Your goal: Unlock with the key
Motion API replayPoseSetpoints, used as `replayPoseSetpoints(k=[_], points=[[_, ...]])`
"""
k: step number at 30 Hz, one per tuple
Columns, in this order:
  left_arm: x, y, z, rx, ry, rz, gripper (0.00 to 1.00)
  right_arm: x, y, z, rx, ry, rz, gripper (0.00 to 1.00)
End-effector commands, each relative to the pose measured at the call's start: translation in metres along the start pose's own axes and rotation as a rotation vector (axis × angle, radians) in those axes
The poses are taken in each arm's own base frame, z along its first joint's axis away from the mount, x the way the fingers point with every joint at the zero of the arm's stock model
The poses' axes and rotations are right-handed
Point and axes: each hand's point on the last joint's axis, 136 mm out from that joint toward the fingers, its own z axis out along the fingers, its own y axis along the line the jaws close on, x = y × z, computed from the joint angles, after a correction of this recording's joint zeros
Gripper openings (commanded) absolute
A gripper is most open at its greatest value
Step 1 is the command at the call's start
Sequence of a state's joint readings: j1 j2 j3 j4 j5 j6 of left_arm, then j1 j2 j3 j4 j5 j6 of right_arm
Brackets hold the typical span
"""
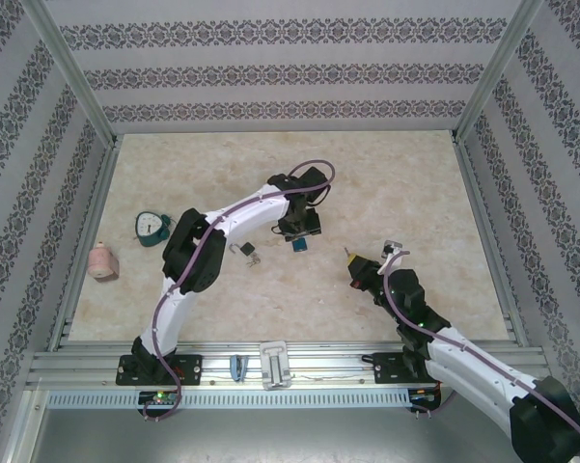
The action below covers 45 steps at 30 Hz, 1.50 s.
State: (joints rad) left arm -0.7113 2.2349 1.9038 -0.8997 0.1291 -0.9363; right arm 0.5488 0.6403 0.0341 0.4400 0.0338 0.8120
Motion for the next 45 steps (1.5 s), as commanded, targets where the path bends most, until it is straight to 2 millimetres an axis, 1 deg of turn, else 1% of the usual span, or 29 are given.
replayPoseSetpoints(k=[1, 4, 11, 17, 24, 27, 29, 31, 33, 36, 39, 44, 45], points=[[0.012, 0.031, 0.004, -0.184, 0.012, -0.028, 0.49, -0.004, -0.005, -0.002, 0.008, -0.029, 0.017, 0.00], [0.014, 0.032, 0.008, -0.198, 0.012, -0.050, 0.50, -0.003, -0.006, -0.003, 0.005, -0.030, 0.019, 0.00], [0.018, 0.023, 0.032, -0.169, 0.061, -0.067, 0.51, -0.001, -0.006, -0.002, 0.000, -0.021, 0.023, 0.00], [0.017, 0.027, 0.039, -0.202, 0.061, -0.058, 0.51, 0.000, -0.008, -0.003, 0.004, -0.023, 0.031, 0.00], [0.025, 0.033, 0.055, -0.220, 0.107, -0.057, 0.39, -0.001, -0.006, -0.002, -0.001, -0.024, 0.031, 0.00], [0.026, 0.032, 0.062, -0.207, 0.110, -0.049, 0.34, 0.000, -0.006, -0.002, -0.005, -0.018, 0.025, 0.00], [0.026, 0.033, 0.066, -0.203, 0.115, -0.047, 0.33, 0.001, -0.005, -0.002, -0.008, -0.012, 0.024, 0.00], [0.025, 0.034, 0.067, -0.195, 0.123, -0.049, 0.30, 0.002, -0.005, -0.002, -0.010, -0.007, 0.025, 0.00], [0.023, 0.035, 0.064, -0.186, 0.120, -0.055, 0.29, 0.003, -0.003, -0.001, -0.013, 0.003, 0.024, 0.00], [0.014, 0.034, 0.052, -0.160, 0.094, -0.058, 0.29, 0.005, 0.000, 0.001, -0.020, 0.017, 0.017, 0.00], [0.003, 0.033, 0.031, -0.128, 0.055, -0.068, 0.29, 0.005, 0.012, 0.005, -0.056, 0.037, 0.001, 0.00], [-0.019, 0.033, -0.012, -0.034, -0.014, -0.114, 0.29, 0.002, 0.035, 0.018, -0.108, 0.052, -0.009, 0.00], [-0.023, 0.033, -0.021, -0.011, -0.029, -0.127, 0.28, -0.001, 0.042, 0.021, -0.130, 0.048, -0.010, 0.00]])
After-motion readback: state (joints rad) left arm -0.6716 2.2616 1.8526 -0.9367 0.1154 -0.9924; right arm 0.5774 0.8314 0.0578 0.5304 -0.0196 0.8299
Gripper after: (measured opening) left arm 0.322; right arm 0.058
